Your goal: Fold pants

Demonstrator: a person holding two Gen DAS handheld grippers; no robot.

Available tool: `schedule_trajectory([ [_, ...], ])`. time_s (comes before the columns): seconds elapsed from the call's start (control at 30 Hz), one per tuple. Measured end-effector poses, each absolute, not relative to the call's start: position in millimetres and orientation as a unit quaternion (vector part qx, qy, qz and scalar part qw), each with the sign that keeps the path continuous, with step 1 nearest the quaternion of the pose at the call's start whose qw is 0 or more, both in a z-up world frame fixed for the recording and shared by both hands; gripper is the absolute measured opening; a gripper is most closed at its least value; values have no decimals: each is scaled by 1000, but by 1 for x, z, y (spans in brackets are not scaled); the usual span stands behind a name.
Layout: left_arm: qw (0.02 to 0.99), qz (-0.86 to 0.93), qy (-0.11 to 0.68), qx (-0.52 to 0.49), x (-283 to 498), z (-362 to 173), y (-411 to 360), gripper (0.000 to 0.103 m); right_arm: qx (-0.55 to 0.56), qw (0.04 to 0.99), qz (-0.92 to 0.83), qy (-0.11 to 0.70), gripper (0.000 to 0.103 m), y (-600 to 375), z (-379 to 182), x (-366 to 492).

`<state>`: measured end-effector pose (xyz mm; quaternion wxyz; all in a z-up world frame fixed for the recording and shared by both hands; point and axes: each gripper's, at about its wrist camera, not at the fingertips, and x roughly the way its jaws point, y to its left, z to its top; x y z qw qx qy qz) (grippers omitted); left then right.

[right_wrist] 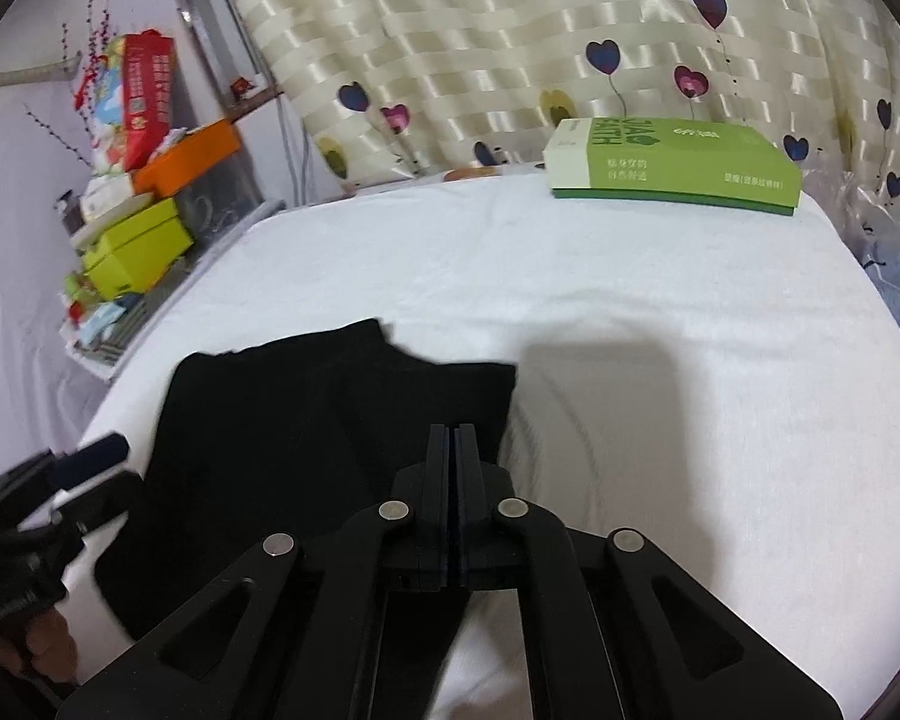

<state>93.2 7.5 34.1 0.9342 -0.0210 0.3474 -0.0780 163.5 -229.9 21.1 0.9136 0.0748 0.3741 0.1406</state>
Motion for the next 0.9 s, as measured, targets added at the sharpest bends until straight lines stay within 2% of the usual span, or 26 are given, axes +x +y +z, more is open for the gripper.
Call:
schedule_trajectory([
  [0.1, 930, -81, 358, -22, 112, 28, 8, 49, 51, 902, 138, 406, 2, -224, 5, 177],
  [0.2, 924, -70, 375, -9, 124, 14, 6, 49, 53, 903, 142, 403, 2, -229, 7, 174],
  [0.27, 925, -63, 375, 5, 126, 8, 6, 49, 43, 906, 132, 401, 8, -232, 10, 167],
  [0.37, 925, -62, 375, 2, 118, 12, 9, 49, 55, 908, 150, 387, 9, -237, 22, 140],
  [0.53, 930, -78, 359, -11, 78, 27, 9, 49, 25, 916, 173, 360, 30, -221, 33, 80],
  [0.7, 933, -92, 348, -9, 36, 23, 0, 49, -15, 911, 186, 367, 31, -193, 22, 48],
  [0.9, 934, -80, 349, 13, 23, 8, -7, 49, -48, 910, 168, 375, 31, -182, 10, 48],
])
